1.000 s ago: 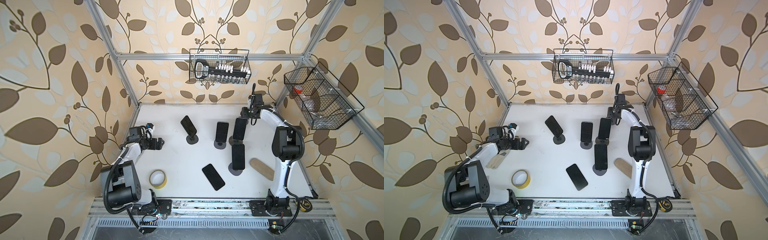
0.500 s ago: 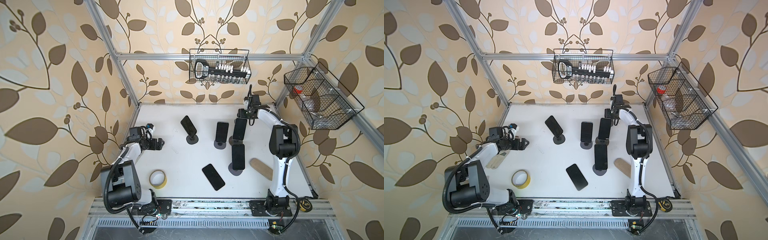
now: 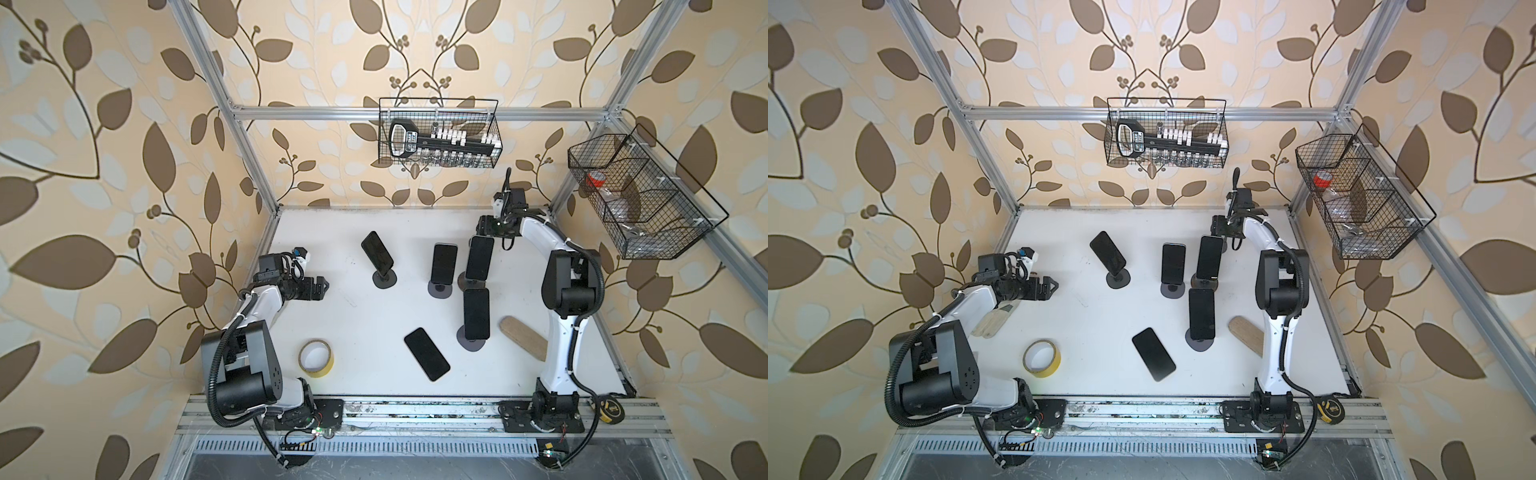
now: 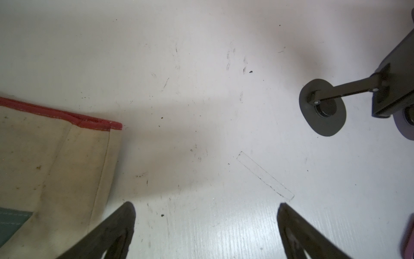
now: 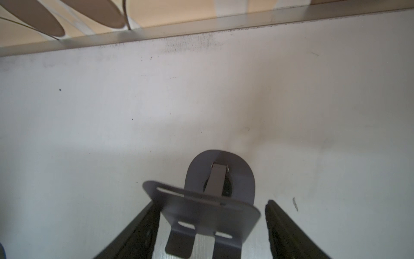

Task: Remove the phone from the phone stand
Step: Place the phone stand at the top-right of the table, then remove the phone from the phone stand.

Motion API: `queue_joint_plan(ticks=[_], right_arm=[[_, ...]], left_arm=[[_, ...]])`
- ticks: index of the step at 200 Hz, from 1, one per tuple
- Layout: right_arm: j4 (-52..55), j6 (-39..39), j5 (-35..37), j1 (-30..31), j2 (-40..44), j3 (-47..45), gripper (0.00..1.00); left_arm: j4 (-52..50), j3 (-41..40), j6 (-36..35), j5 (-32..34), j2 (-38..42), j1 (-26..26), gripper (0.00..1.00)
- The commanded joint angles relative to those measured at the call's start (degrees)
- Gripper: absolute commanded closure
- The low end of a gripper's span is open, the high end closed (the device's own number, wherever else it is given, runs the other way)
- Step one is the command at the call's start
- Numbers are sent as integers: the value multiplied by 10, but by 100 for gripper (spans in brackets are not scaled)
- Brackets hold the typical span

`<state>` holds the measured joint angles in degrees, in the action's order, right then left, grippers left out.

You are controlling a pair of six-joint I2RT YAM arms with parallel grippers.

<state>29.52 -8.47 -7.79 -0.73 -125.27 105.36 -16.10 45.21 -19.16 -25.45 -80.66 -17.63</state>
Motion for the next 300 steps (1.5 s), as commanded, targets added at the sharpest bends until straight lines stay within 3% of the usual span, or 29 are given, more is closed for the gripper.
queue_joint_plan(ticks=[1,77,120,160,208,220,300], right_arm=[[-8,-13,-38,-7,41,5,21],[-32,-96,-47,-18,105,-23,17],[-59,-139,-11,-19,159,-72,16],[-88,-161,-16,-18,260,-159,15],[-77,-183,51,-6,417,-279,6],[-65,-186,75,10,451,-301,0],[97,-198,277,202,574,-364,0]], left_arm=[[2,12,-8,-14,5,0,1],[2,11,-9,-16,7,0,1],[2,10,-11,-18,8,0,1],[2,5,-18,-30,15,0,1],[2,3,-21,-34,18,0,1],[2,3,-21,-34,19,0,1],[1,5,-19,-31,16,0,1]])
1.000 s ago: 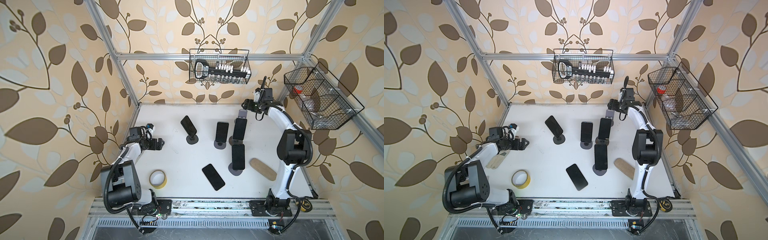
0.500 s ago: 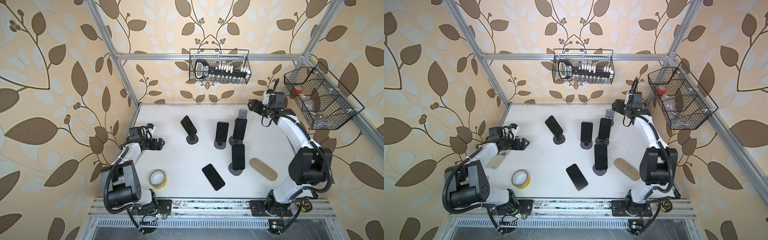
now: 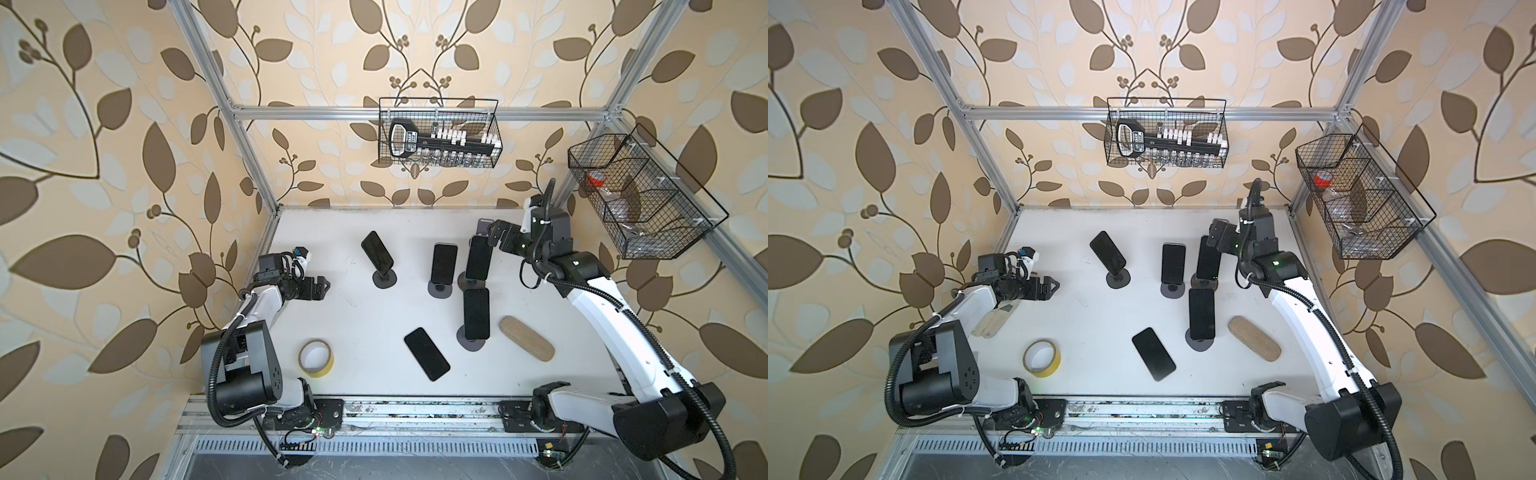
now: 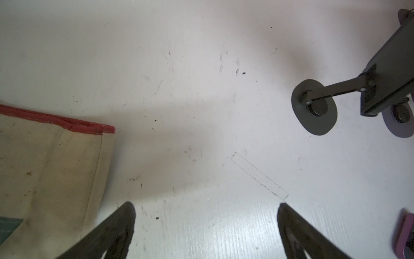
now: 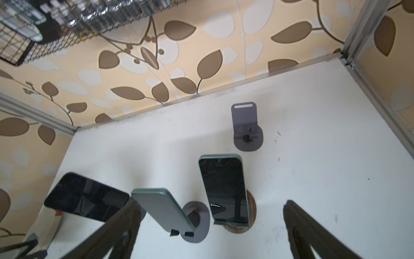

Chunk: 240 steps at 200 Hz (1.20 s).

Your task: Remove the phone from the phone stand

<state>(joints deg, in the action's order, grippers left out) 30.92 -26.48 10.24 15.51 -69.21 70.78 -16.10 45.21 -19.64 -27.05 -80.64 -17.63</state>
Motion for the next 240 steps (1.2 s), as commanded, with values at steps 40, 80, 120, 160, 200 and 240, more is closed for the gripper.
queue_joint_plan(ticks=[40,80,120,160,200,240], right_arm=[[139,-62,120,113,0,-37,0],[145,-61,77,140,-8,-64,0],[160,-60,57,146,-32,-69,0],[159,-77,65,169,-53,-69,0],[179,-93,83,174,-84,-56,0],[193,-104,102,187,-98,-52,3]], left_arm=[[-3,4,-21,-23,18,0,1],[-6,4,-22,-23,18,0,1],[-8,7,-21,-20,15,0,1],[-11,9,-20,-19,11,0,1],[-11,9,-20,-20,12,0,1],[-11,10,-19,-19,10,0,1]])
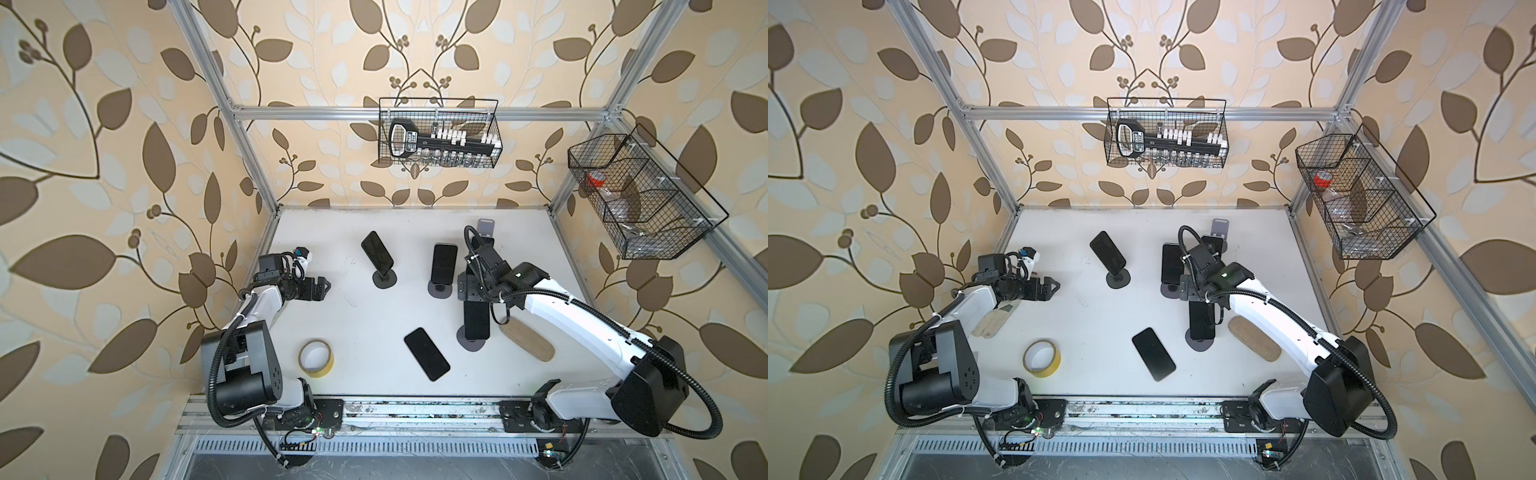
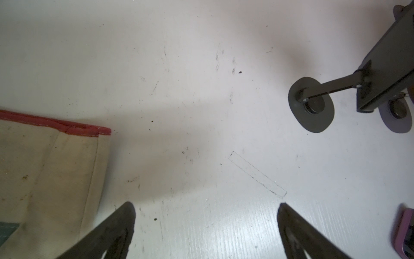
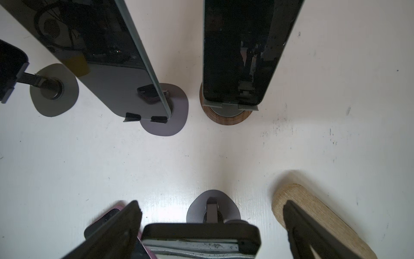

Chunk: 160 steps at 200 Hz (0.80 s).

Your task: Remove the phone from the phone stand

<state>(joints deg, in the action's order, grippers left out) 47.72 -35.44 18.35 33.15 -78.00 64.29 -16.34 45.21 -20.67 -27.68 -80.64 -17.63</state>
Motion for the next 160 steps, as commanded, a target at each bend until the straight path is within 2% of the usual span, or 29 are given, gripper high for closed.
queue_joint_plan(ticks=[1,38,91,160], right_arm=[[26,-14,22,11,-11,13,3],[27,-17,4,15,-24,18,7],[45,-31,21,16,-46,28,15],[46,-32,16,18,-72,27,18]], left_arm=[[-9,10,-9,-12,11,0,1],[-9,10,-9,-12,11,0,1],[-9,10,-9,-12,11,0,1],[-10,11,-9,-12,9,0,1]])
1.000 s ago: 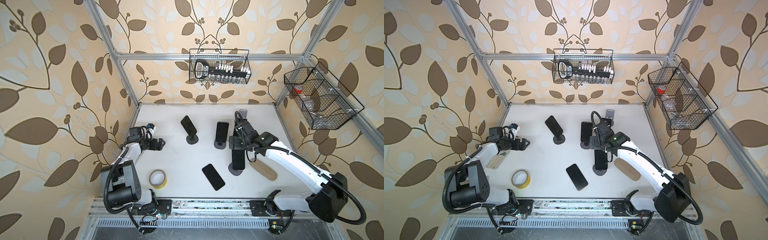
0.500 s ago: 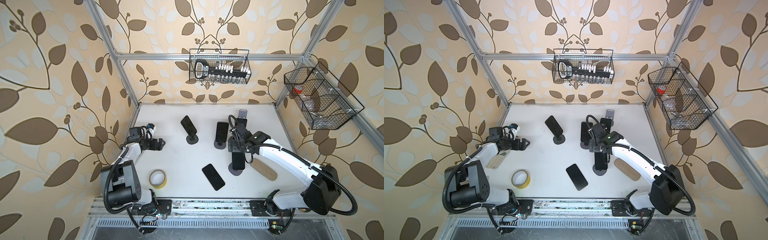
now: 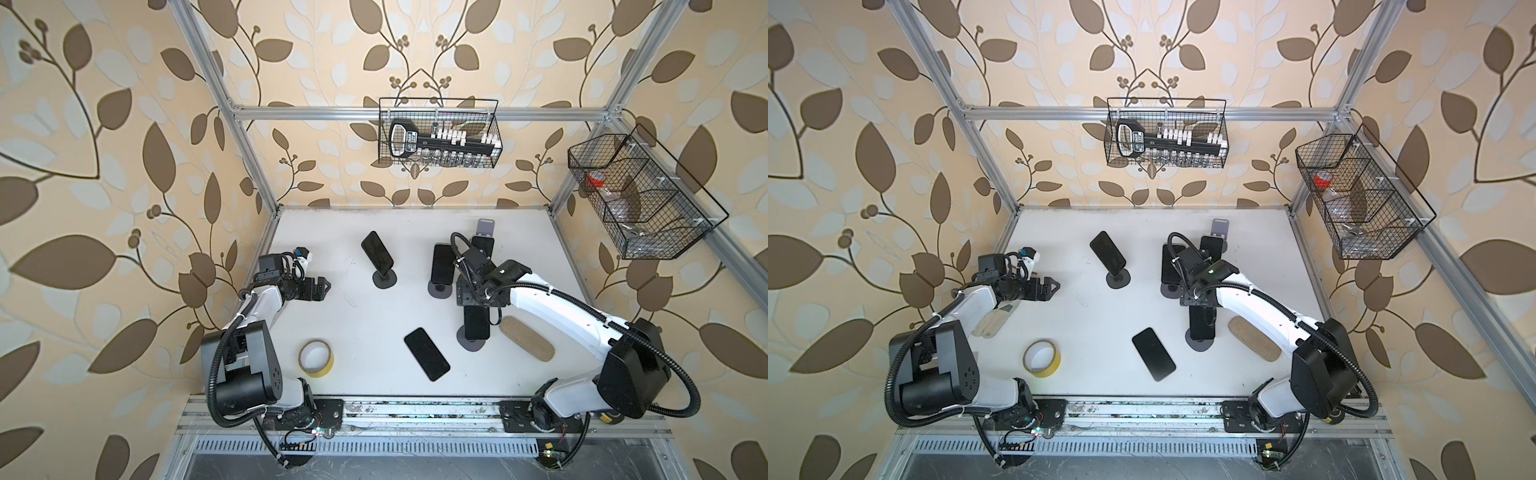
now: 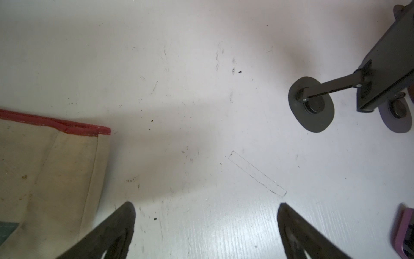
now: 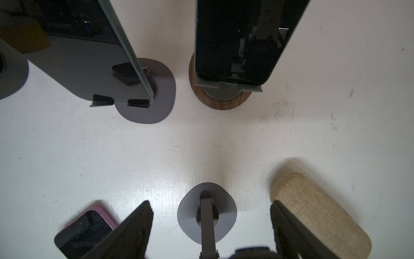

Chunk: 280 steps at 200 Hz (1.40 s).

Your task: Remove the phone from the phone stand

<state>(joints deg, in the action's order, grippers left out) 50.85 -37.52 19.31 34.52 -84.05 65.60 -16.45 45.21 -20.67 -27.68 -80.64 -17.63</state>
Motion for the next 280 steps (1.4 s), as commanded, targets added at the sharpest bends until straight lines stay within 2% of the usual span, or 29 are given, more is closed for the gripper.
queue_joint_plan(ticks=[1,86,131,212,280], right_arm=[[14,-12,6,5,-11,14,18],[48,-38,41,21,-41,23,20],[53,-34,41,23,-47,29,30],[49,-24,49,27,-12,29,33],[30,-20,73,21,52,36,33]], left_arm=[[-9,11,-9,-13,9,0,1],[-10,10,-11,-15,10,0,1],[-10,11,-11,-16,9,0,1],[-10,12,-11,-17,8,0,1],[-10,12,-11,-16,9,0,1]])
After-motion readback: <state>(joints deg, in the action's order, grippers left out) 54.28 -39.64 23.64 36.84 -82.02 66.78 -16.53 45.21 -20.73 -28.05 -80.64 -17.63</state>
